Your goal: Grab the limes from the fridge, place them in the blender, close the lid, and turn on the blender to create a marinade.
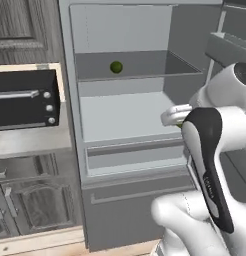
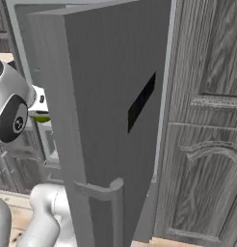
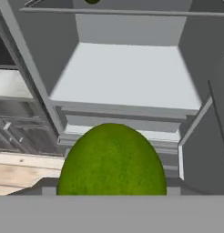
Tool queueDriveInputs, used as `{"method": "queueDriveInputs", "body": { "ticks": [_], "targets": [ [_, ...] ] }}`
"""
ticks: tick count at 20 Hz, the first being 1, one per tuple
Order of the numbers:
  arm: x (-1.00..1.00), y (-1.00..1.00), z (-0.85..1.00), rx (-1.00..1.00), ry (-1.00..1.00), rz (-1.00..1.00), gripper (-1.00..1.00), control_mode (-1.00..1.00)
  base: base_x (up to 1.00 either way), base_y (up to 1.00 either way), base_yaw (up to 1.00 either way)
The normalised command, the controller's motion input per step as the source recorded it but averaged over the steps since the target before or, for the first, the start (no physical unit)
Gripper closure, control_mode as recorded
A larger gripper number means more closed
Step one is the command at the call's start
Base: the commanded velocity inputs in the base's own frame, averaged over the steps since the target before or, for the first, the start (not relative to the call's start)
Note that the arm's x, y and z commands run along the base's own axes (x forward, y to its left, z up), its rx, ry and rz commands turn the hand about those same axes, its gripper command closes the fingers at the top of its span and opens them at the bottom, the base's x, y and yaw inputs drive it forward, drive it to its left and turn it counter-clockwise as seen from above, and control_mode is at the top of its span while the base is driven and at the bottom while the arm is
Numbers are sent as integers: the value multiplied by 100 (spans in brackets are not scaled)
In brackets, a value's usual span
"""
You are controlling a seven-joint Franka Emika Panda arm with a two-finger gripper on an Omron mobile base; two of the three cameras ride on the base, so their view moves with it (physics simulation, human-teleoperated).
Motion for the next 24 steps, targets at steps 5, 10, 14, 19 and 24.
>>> {"method": "queueDriveInputs", "body": {
  "ticks": [5,10,14,19,24],
  "targets": [
    [0,0,0,0,0,0,100,100,-64,96,23],
    [0,0,0,0,0,0,100,100,-34,100,49],
    [0,0,0,0,0,0,100,100,-34,94,63],
    [0,0,0,0,0,0,100,100,-30,77,74],
    [0,0,0,0,0,0,100,100,-15,48,84]
  ]
}}
